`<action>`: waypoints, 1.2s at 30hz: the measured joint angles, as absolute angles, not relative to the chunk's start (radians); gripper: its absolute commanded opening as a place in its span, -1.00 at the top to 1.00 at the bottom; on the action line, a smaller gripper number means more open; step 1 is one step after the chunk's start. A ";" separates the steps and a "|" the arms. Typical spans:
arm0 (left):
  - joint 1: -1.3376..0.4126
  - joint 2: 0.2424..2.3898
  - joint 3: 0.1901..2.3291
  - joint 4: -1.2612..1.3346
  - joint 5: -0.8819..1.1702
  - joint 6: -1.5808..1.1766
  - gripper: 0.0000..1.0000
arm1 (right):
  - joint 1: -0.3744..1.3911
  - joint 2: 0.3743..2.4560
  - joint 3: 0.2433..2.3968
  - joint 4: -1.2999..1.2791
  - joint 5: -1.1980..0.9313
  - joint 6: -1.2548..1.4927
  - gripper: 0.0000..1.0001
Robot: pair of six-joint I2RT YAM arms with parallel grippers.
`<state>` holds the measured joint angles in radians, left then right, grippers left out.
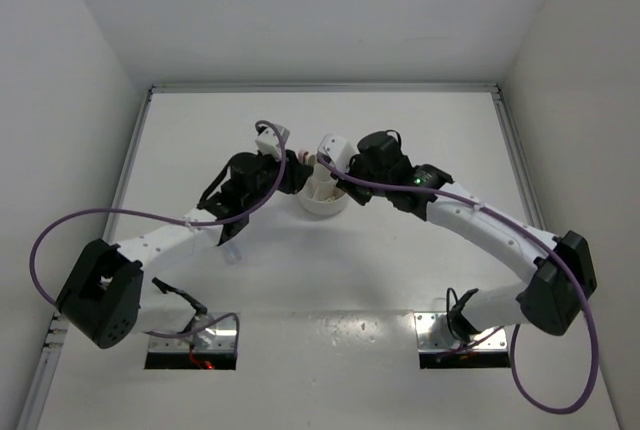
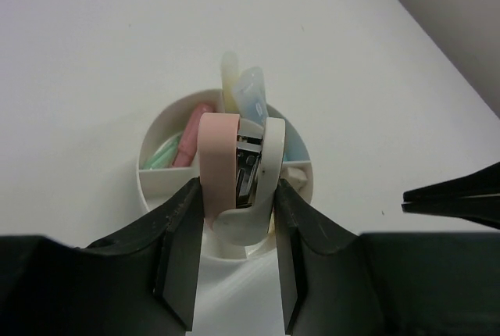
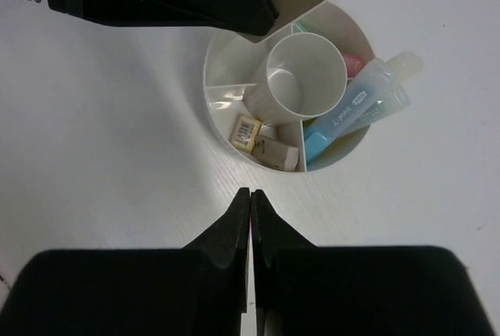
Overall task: Sort the stationery into containers
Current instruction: Place the stapler in the storage box.
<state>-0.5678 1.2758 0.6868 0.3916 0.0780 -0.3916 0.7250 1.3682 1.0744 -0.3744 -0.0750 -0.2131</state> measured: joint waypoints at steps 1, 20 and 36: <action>-0.569 1.276 0.683 0.414 0.070 -0.385 1.00 | 0.722 1.370 1.074 -0.374 -0.079 -0.213 1.00; -0.566 1.372 0.612 0.617 0.044 -0.357 1.00 | 0.715 1.376 1.074 -0.374 -0.082 -0.229 1.00; -0.490 1.494 0.553 0.805 0.164 -0.430 1.00 | 0.710 1.376 1.074 -0.374 -0.083 -0.236 1.00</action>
